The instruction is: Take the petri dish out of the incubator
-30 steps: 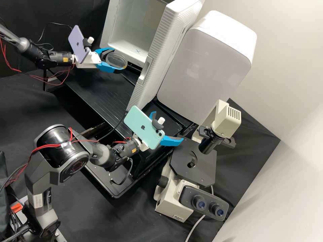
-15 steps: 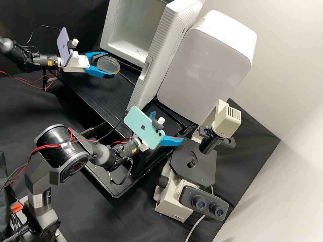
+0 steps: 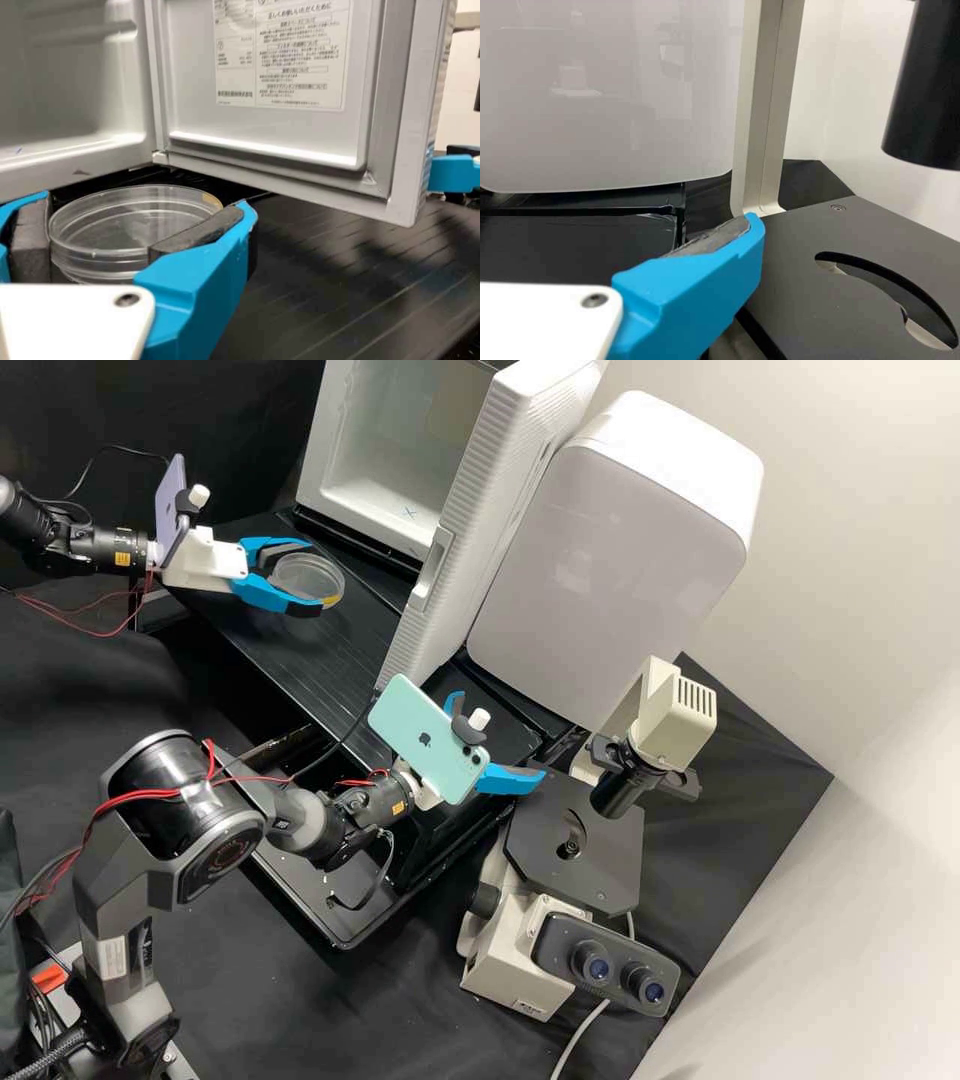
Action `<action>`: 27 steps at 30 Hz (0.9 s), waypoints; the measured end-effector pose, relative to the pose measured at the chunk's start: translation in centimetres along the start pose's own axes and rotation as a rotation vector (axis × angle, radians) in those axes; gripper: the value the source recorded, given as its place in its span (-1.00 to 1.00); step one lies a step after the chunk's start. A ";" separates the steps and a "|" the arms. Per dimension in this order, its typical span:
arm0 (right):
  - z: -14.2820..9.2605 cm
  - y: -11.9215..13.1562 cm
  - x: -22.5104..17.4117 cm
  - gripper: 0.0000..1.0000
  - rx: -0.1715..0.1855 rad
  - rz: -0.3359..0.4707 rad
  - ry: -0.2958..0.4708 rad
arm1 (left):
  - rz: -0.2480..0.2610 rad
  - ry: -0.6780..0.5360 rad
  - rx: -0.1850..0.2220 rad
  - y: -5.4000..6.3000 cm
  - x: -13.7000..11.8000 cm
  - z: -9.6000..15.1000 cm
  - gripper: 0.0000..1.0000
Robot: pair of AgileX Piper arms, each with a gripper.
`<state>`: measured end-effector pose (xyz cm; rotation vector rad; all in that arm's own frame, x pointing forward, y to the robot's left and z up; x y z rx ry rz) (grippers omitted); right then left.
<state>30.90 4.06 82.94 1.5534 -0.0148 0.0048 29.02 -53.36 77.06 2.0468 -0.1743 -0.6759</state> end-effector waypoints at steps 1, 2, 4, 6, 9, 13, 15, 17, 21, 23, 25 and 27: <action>0.0 0.0 0.0 1.00 0.000 0.000 0.000 | 0.001 0.007 -0.002 0.0 -0.3 -0.1 -1.00; 0.0 0.0 0.0 1.00 0.000 0.000 0.000 | -0.001 0.007 -0.010 0.0 -0.5 -0.1 -1.00; 0.0 0.0 0.0 1.00 0.000 0.000 0.000 | 0.003 0.011 -0.018 0.0 -0.9 -0.1 -1.00; 0.0 0.0 0.0 1.00 0.000 0.000 0.000 | -0.001 0.010 -0.015 0.0 -1.1 -0.2 -1.00; 0.0 0.0 0.0 1.00 0.000 0.000 0.000 | -0.011 0.010 -0.025 -0.3 -1.3 -0.3 -1.00; 0.0 0.0 0.0 1.00 0.000 0.000 0.000 | -0.016 0.011 -0.037 -0.4 -1.3 -0.3 -1.00; 0.0 0.0 0.0 1.00 0.000 0.000 0.000 | -0.021 0.015 -0.040 -0.6 -1.5 -0.3 -1.00; 0.0 0.0 0.0 1.00 0.000 0.000 0.000 | -0.027 0.011 -0.032 -0.6 -1.5 -0.4 -1.00; 0.0 0.0 0.0 1.00 0.000 0.000 0.000 | -0.048 -0.012 -0.042 -0.8 -1.6 -0.4 -1.00; 0.0 0.0 0.0 1.00 0.000 0.000 0.000 | -0.064 -0.027 -0.056 -1.0 -1.6 -0.3 -1.00; 0.0 0.0 0.0 1.00 0.000 0.000 0.000 | -0.085 -0.047 -0.058 -1.3 -1.6 -0.1 -1.00; 0.0 0.0 0.0 1.00 0.000 0.000 0.000 | -0.107 -0.063 -0.068 -1.6 -1.5 -0.1 -1.00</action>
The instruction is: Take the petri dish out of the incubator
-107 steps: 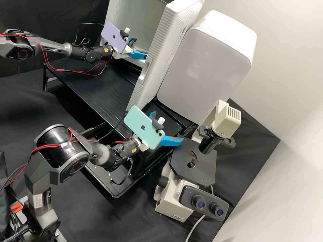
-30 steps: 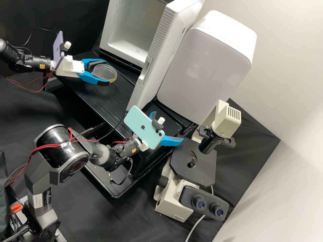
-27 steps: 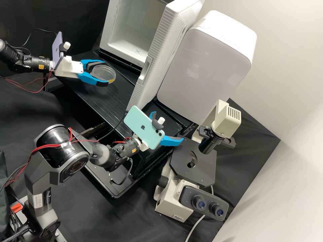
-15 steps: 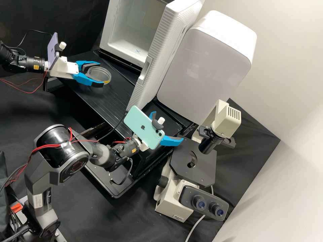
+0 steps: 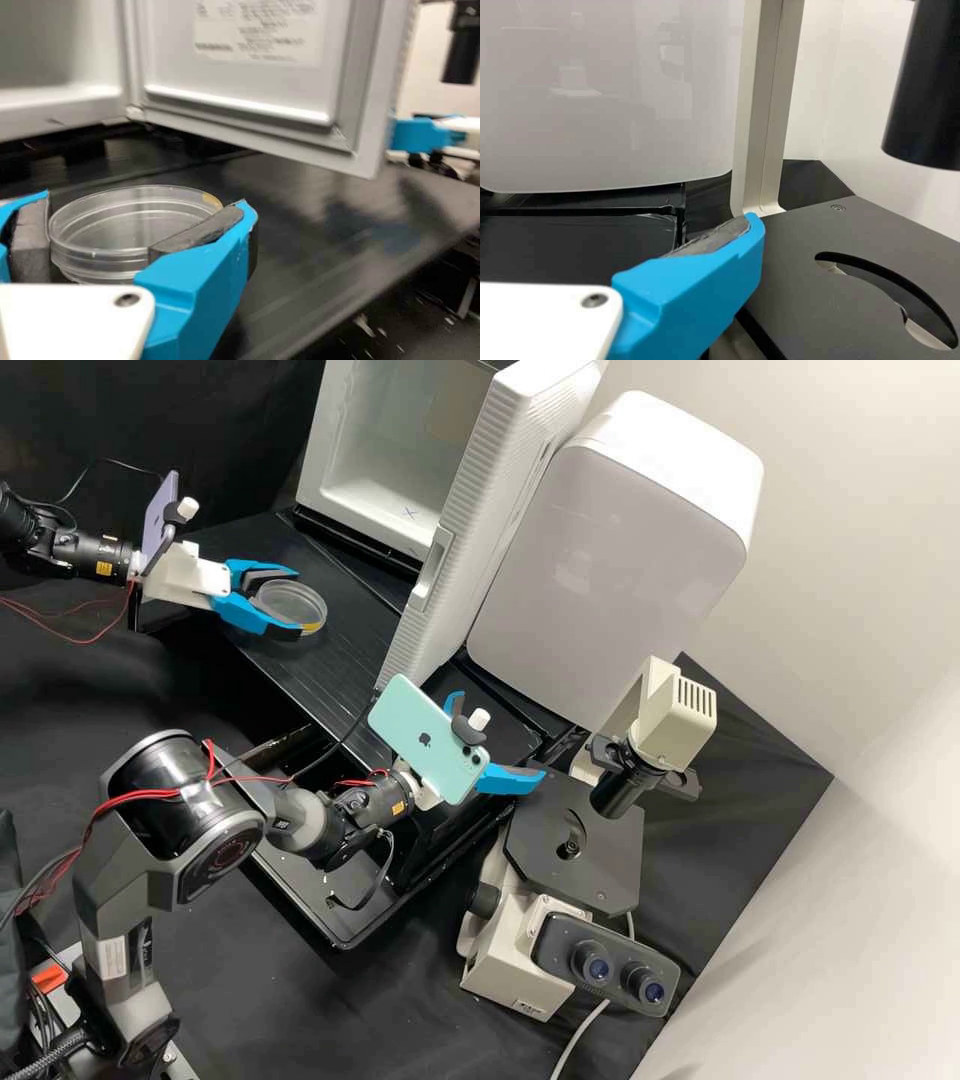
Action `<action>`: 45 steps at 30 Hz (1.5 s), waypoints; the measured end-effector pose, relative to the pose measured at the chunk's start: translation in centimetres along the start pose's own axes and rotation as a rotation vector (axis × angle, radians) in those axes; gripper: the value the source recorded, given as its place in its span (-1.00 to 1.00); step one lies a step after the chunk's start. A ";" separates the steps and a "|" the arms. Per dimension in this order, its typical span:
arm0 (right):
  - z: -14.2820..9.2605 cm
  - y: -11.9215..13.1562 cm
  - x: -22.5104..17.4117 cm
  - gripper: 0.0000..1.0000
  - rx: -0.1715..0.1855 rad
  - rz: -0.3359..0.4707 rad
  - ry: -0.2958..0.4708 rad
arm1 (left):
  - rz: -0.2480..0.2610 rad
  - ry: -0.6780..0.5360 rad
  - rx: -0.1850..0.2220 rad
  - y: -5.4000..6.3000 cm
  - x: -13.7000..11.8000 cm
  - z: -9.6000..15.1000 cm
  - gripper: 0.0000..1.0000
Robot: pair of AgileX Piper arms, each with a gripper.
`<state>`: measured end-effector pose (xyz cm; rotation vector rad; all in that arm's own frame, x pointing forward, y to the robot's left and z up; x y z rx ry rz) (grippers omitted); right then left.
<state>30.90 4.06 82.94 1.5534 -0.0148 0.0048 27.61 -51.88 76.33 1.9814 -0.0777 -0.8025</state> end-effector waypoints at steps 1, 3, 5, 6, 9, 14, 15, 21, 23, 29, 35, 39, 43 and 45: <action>0.0 0.0 0.0 1.00 0.000 0.000 0.000 | -0.003 -0.001 -0.005 -0.1 0.0 0.0 -1.00; 0.0 0.0 0.0 1.00 0.000 0.000 0.000 | -0.020 -0.010 -0.002 -0.3 0.1 0.0 -1.00; 0.0 0.0 0.0 1.00 0.000 0.000 0.000 | -0.024 -0.012 -0.003 -0.4 0.1 0.0 -1.00; 0.0 0.0 0.0 1.00 0.000 0.000 0.000 | -0.025 -0.011 -0.004 -0.4 0.1 0.0 -1.00; 0.0 0.0 0.0 1.00 0.000 0.000 0.000 | -0.025 -0.011 -0.006 -0.4 0.1 0.0 -1.00; 0.0 0.0 0.0 1.00 0.000 0.000 0.000 | -0.018 -0.014 -0.003 -0.2 0.5 -0.1 -1.00; 0.0 0.0 0.0 1.00 0.000 0.000 0.000 | -0.018 -0.014 -0.003 -0.2 0.6 -0.2 -1.00; 0.0 0.0 0.0 1.00 0.000 0.000 0.000 | -0.023 -0.006 -0.010 -0.3 1.4 -0.7 -1.00; 0.0 0.0 0.0 1.00 0.000 0.000 0.000 | -0.025 -0.001 -0.012 -0.4 1.8 -0.9 -1.00; 0.0 0.0 0.0 1.00 0.000 0.000 0.000 | -0.017 0.002 -0.020 -0.2 2.9 -1.3 -1.00; 0.0 0.0 0.0 1.00 0.000 0.000 0.000 | -0.017 -0.016 -0.007 0.1 4.3 -1.1 -1.00; 0.0 0.0 0.0 1.00 0.000 0.000 0.000 | -0.032 -0.032 0.003 0.0 4.9 -0.7 -1.00; 0.0 0.0 0.0 1.00 0.000 0.000 0.000 | -0.048 -0.039 0.017 -0.1 5.1 -0.5 -1.00; 0.0 0.0 0.0 1.00 0.000 0.000 0.000 | -0.049 -0.042 0.018 0.0 5.1 -0.5 -1.00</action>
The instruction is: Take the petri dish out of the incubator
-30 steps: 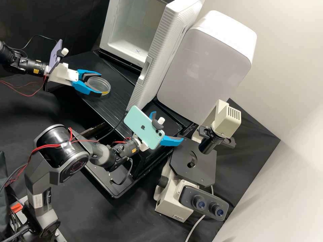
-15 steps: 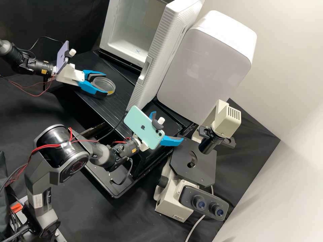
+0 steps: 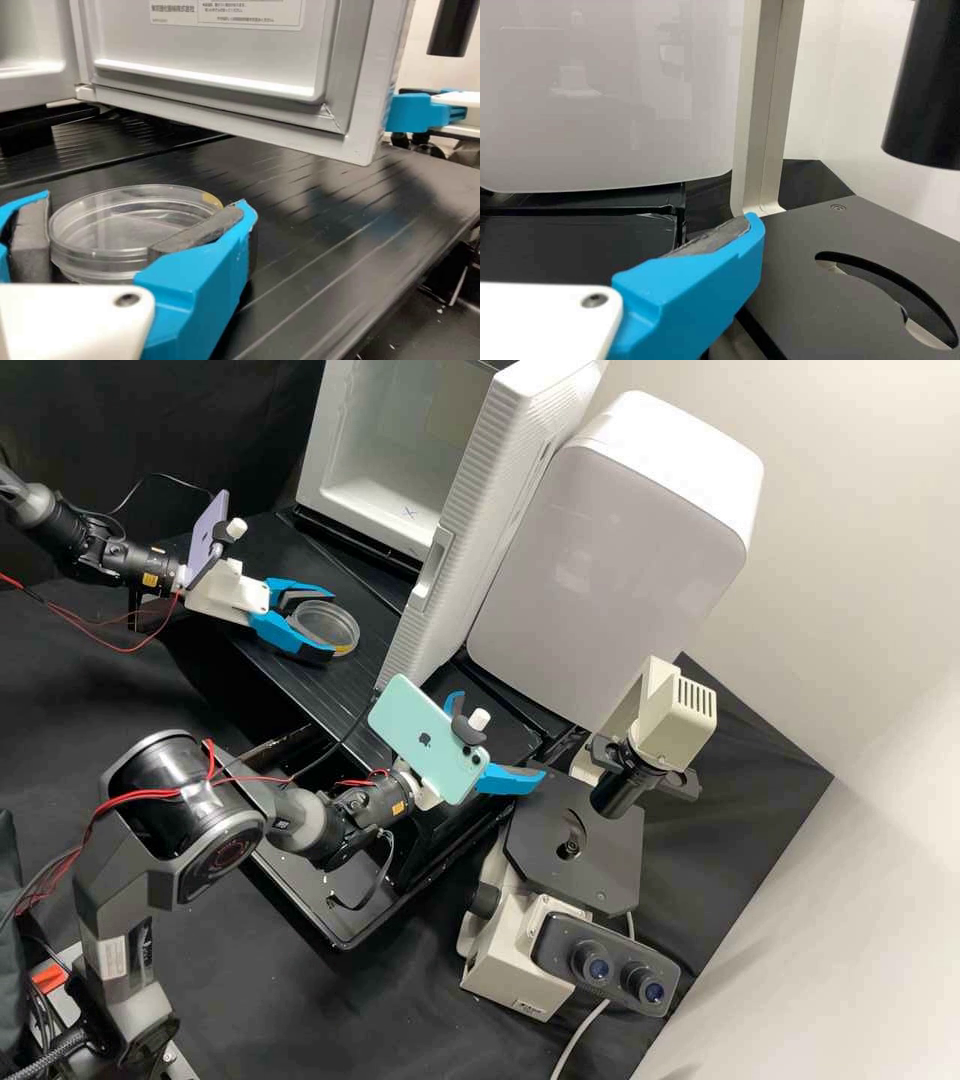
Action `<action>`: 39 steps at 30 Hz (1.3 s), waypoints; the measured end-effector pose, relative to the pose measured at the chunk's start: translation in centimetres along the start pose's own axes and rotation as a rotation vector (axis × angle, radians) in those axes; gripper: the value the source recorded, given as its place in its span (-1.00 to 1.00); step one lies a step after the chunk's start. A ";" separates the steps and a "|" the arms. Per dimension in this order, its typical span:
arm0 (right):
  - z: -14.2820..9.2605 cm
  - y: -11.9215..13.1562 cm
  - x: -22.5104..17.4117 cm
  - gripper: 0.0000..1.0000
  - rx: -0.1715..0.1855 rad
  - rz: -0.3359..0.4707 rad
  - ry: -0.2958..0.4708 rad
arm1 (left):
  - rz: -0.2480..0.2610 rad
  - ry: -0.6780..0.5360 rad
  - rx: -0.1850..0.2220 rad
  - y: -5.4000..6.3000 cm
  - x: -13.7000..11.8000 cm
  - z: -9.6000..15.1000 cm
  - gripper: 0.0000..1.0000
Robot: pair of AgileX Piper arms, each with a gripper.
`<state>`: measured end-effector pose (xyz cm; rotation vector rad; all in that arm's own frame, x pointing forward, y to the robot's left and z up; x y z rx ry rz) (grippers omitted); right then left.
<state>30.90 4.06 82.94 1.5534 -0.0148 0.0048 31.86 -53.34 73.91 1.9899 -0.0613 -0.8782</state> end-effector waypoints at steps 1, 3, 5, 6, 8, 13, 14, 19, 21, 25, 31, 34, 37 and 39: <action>0.0 0.0 0.0 1.00 0.000 0.000 0.000 | -0.001 -0.001 0.000 0.0 0.0 0.0 -1.00; 0.0 0.0 0.0 1.00 0.000 0.000 0.000 | -0.002 -0.002 0.000 0.0 0.0 0.0 -1.00; 0.0 0.0 0.0 1.00 0.000 0.000 0.000 | -0.002 -0.002 0.000 0.0 0.0 0.0 1.00; 0.0 0.0 0.0 1.00 0.000 0.000 0.000 | -0.002 -0.002 0.000 0.0 0.0 0.0 1.00; 0.0 0.0 0.0 1.00 0.000 0.000 0.000 | -0.002 -0.002 0.000 0.0 0.0 0.0 1.00; 0.0 0.0 0.0 1.00 0.000 0.000 0.000 | -0.002 -0.002 0.000 0.0 0.0 0.0 1.00; 0.0 0.0 0.0 1.00 0.000 0.000 0.000 | -0.002 -0.002 0.000 0.0 0.0 0.0 1.00; 0.0 0.0 0.0 1.00 0.000 0.000 0.000 | 0.000 0.000 0.004 0.0 0.0 0.0 1.00; 0.0 0.0 0.0 1.00 0.000 0.000 0.000 | 0.001 0.007 0.007 -0.1 -0.1 -0.1 1.00; 0.0 0.0 0.0 1.00 0.000 0.000 0.000 | 0.013 0.037 0.028 -0.3 -0.4 -0.2 1.00; 0.0 0.0 0.0 1.00 0.000 0.000 0.000 | 0.054 0.092 0.072 0.2 -1.2 -0.3 1.00; 0.0 0.0 0.0 1.00 0.000 0.000 0.000 | 0.088 0.127 0.096 0.4 -1.7 -0.1 1.00; 0.0 0.0 0.0 1.00 0.000 0.000 0.000 | 0.137 0.147 0.118 0.5 -2.2 0.2 1.00; 0.0 0.0 0.0 1.00 0.000 0.000 0.000 | 0.198 0.143 0.119 0.7 -2.6 0.3 1.00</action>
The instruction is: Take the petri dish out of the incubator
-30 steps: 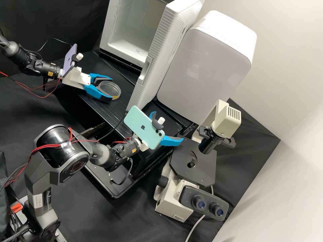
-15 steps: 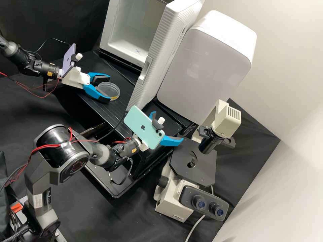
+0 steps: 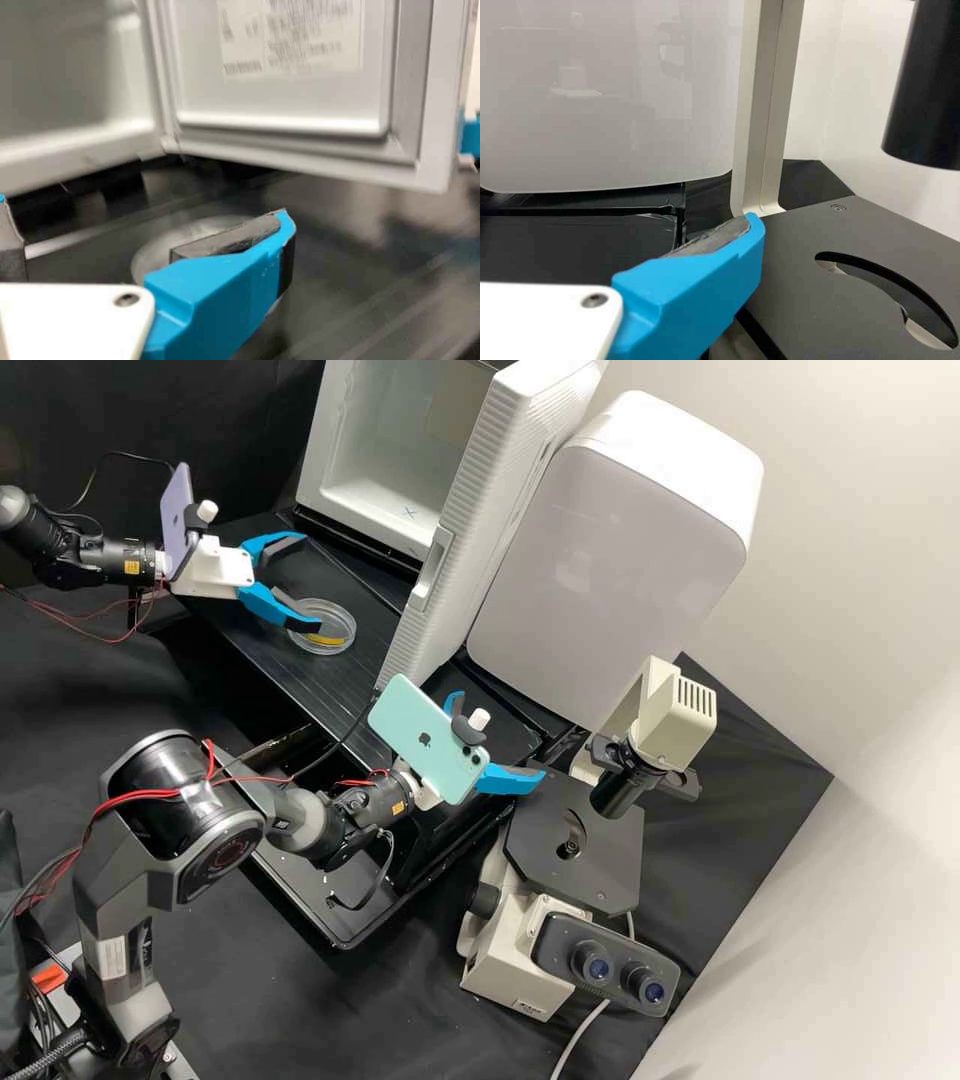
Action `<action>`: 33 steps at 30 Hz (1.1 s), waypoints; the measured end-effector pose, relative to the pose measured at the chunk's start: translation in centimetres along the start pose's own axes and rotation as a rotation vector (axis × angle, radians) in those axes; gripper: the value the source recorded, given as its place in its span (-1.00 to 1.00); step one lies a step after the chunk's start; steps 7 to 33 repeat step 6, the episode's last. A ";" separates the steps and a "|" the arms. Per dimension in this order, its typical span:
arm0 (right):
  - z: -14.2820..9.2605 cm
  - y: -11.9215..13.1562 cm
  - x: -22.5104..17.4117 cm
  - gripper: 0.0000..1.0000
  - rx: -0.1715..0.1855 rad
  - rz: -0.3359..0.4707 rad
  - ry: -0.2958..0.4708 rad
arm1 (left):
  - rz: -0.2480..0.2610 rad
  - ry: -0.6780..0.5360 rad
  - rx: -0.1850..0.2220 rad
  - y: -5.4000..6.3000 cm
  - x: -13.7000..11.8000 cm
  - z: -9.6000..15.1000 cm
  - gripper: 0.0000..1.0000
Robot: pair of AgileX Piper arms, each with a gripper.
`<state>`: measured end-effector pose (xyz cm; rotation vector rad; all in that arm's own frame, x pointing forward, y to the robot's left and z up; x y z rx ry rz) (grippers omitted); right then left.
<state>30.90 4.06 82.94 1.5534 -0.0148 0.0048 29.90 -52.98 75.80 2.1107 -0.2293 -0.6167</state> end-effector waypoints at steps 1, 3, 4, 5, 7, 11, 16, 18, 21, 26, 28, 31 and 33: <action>0.0 0.0 0.0 1.00 0.000 0.000 0.000 | 0.033 -0.009 -0.007 0.2 -0.2 0.1 1.00; 0.0 0.0 0.0 1.00 0.000 0.000 0.000 | 0.075 -0.022 -0.009 0.4 -0.5 0.1 1.00; 0.0 0.0 0.0 1.00 0.000 0.000 0.000 | 0.092 -0.027 -0.010 0.5 -0.6 0.1 1.00; 0.0 0.0 0.0 1.00 0.000 0.000 0.000 | 0.108 -0.032 -0.014 0.5 -0.7 0.1 1.00; 0.0 0.0 0.0 1.00 0.000 0.000 0.000 | 0.110 -0.033 -0.017 0.5 -0.8 0.1 1.00; 0.0 0.0 0.0 1.00 0.000 0.000 0.000 | 0.110 -0.033 -0.017 0.5 -0.8 0.1 1.00; 0.0 0.0 0.0 1.00 0.000 0.000 0.000 | 0.110 -0.033 -0.017 0.5 -0.8 0.1 1.00; 0.0 0.0 0.0 1.00 0.000 0.000 0.000 | 0.110 -0.033 -0.017 0.5 -0.8 0.1 1.00; 0.0 0.0 0.0 1.00 0.000 0.000 0.000 | 0.110 -0.033 -0.017 0.5 -0.8 0.1 1.00; 0.0 0.0 0.0 1.00 0.000 0.000 0.000 | 0.110 -0.033 -0.017 0.5 -0.8 0.1 1.00; 0.0 0.0 0.0 1.00 0.000 0.000 0.000 | 0.110 -0.033 -0.017 0.5 -0.8 0.1 1.00; 0.0 0.0 0.0 1.00 0.000 0.000 0.000 | 0.110 -0.033 -0.017 0.5 -0.8 0.1 1.00; 0.0 0.0 0.0 1.00 0.000 0.000 0.000 | 0.110 -0.033 -0.017 0.5 -0.8 0.1 1.00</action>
